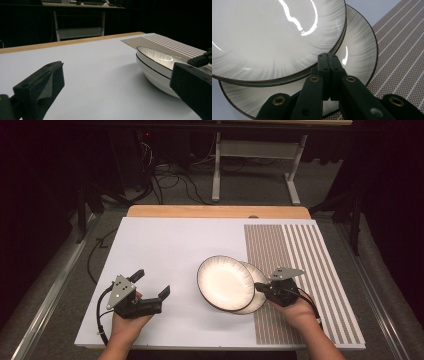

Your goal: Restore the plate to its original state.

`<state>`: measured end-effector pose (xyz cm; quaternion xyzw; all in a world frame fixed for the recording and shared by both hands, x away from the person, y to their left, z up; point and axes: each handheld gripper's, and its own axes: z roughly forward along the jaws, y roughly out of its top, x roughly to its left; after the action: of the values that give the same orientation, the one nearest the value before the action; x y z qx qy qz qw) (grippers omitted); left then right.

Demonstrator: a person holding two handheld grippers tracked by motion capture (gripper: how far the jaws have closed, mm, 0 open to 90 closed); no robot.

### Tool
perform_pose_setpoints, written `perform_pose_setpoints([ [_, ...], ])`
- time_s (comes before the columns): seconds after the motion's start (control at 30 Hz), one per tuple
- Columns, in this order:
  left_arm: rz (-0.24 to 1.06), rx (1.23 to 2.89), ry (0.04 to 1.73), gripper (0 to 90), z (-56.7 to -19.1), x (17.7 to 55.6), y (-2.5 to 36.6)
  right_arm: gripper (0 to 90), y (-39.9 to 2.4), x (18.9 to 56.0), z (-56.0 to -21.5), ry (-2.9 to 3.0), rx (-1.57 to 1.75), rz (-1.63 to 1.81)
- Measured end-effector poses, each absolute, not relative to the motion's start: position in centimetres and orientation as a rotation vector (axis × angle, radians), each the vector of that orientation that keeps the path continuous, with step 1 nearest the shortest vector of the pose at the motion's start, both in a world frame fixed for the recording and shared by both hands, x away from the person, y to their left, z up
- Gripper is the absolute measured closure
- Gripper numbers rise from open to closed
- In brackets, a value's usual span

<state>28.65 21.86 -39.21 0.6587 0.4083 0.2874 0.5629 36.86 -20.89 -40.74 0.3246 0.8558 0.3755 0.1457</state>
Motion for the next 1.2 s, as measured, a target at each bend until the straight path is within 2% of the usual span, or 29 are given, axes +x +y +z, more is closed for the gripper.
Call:
perform_pose_setpoints([
  [1.2, 0.687, 1.566, 0.945, 0.2, -39.24, 28.57, 21.81, 90.0, -21.14, 36.78, -40.69, 2.451, 0.945, 1.075],
])
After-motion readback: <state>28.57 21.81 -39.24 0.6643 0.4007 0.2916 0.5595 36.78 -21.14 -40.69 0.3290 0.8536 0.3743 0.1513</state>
